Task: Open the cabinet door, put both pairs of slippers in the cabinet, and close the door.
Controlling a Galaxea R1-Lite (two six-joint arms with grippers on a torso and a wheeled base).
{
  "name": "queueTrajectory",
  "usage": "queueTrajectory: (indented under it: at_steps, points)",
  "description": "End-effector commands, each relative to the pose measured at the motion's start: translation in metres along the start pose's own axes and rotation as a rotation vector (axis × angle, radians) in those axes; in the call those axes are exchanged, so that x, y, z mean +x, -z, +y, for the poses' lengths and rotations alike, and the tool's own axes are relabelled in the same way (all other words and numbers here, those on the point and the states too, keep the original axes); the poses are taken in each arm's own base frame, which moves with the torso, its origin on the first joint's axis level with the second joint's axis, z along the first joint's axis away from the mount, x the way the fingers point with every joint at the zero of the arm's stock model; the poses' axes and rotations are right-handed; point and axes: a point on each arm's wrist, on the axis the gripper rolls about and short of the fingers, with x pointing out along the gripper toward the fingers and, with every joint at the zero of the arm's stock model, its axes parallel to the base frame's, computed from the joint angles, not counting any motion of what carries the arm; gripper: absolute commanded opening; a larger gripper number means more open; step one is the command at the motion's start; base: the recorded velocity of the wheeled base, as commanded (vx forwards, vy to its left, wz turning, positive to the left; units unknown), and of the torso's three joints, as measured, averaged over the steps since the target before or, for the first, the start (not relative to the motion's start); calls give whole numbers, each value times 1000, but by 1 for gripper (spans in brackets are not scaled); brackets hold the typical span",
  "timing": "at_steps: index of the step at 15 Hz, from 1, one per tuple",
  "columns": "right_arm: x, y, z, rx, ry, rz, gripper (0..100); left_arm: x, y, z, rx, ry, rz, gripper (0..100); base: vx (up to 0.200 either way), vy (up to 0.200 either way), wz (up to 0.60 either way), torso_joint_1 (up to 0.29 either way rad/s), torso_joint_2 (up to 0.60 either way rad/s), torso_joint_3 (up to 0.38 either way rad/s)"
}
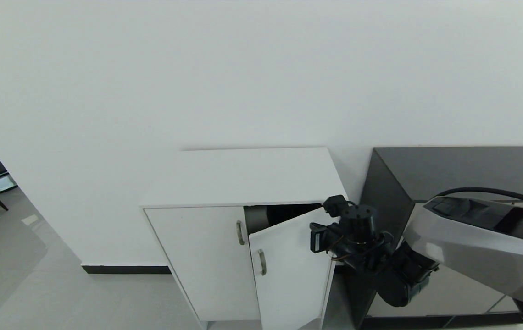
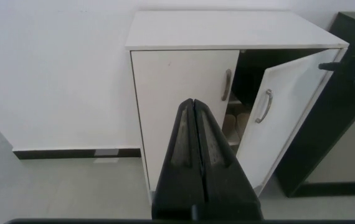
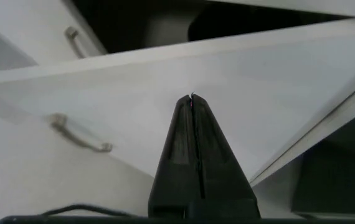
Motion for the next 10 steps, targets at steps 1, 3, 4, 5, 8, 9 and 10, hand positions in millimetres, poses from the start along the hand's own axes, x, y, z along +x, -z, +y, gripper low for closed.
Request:
queueTrajectory:
  at_steps: [1, 3, 4, 5, 8, 9, 10]
  points:
    - [17, 11, -8, 1, 19, 18, 0, 0, 0, 0, 0, 0, 1, 0, 0, 0, 0, 0, 0, 0]
    - [30, 3, -12, 4, 34, 22, 0, 0, 0, 0, 1, -1, 1, 0, 0, 0, 0, 0, 0, 0]
    - [34, 1, -14, 3, 38, 21, 0, 0, 0, 0, 1, -1, 1, 0, 0, 0, 0, 0, 0, 0]
    - [37, -2, -14, -2, 40, 24, 0, 0, 0, 0, 1, -1, 1, 0, 0, 0, 0, 0, 0, 0]
    - [46, -11, -17, -5, 49, 15, 0, 0, 0, 0, 1, -1, 1, 0, 0, 0, 0, 0, 0, 0]
    - [47, -13, -17, -4, 49, 10, 0, 0, 0, 0, 1, 0, 1, 0, 0, 0, 0, 0, 0, 0]
    - [48, -14, -17, -4, 49, 10, 0, 0, 0, 0, 1, -1, 1, 0, 0, 0, 0, 0, 0, 0]
